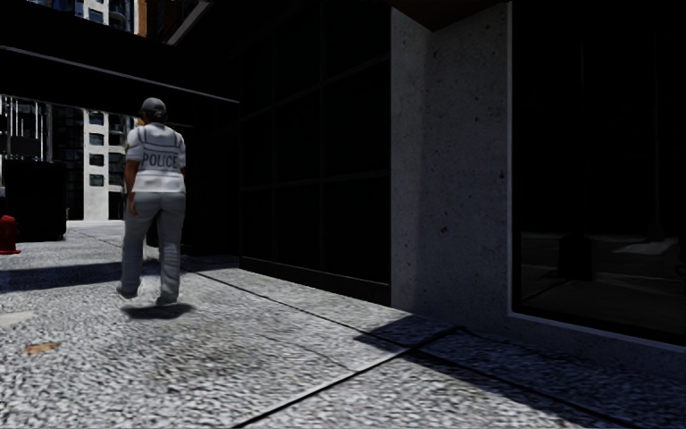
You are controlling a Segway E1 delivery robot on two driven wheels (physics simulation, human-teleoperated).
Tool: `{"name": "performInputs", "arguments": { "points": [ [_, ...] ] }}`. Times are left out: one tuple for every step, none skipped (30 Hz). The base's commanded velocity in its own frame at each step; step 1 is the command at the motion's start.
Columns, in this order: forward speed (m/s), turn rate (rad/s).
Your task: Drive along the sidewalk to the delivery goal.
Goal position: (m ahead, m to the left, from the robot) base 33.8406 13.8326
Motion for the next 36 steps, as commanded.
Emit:
{"name": "performInputs", "arguments": {
  "points": [
    [1.25, 0.55],
    [1.25, 0.55],
    [1.25, 0.55],
    [1.25, 0.55],
    [1.25, 0.55],
    [1.25, 0.58],
    [1.25, 0.58],
    [1.25, 0.59],
    [1.25, 0.59],
    [1.25, 0.59],
    [1.25, 0.59],
    [1.25, 0.60],
    [1.25, 0.60],
    [1.25, 0.60],
    [1.25, 0.60],
    [1.25, 0.62],
    [1.25, 0.65],
    [1.25, 0.68],
    [1.25, 0.68],
    [1.25, 0.69],
    [1.25, 0.69],
    [1.25, 0.69],
    [1.25, 0.69],
    [1.25, 0.69],
    [1.25, 0.69],
    [1.25, 0.69],
    [1.25, 0.69],
    [1.25, 0.69],
    [1.25, 0.69],
    [1.25, 0.69],
    [1.25, 0.69],
    [1.25, 0.68],
    [1.25, 0.57],
    [1.25, 0.57],
    [1.25, 0.37],
    [1.25, 0.22]
  ]
}}
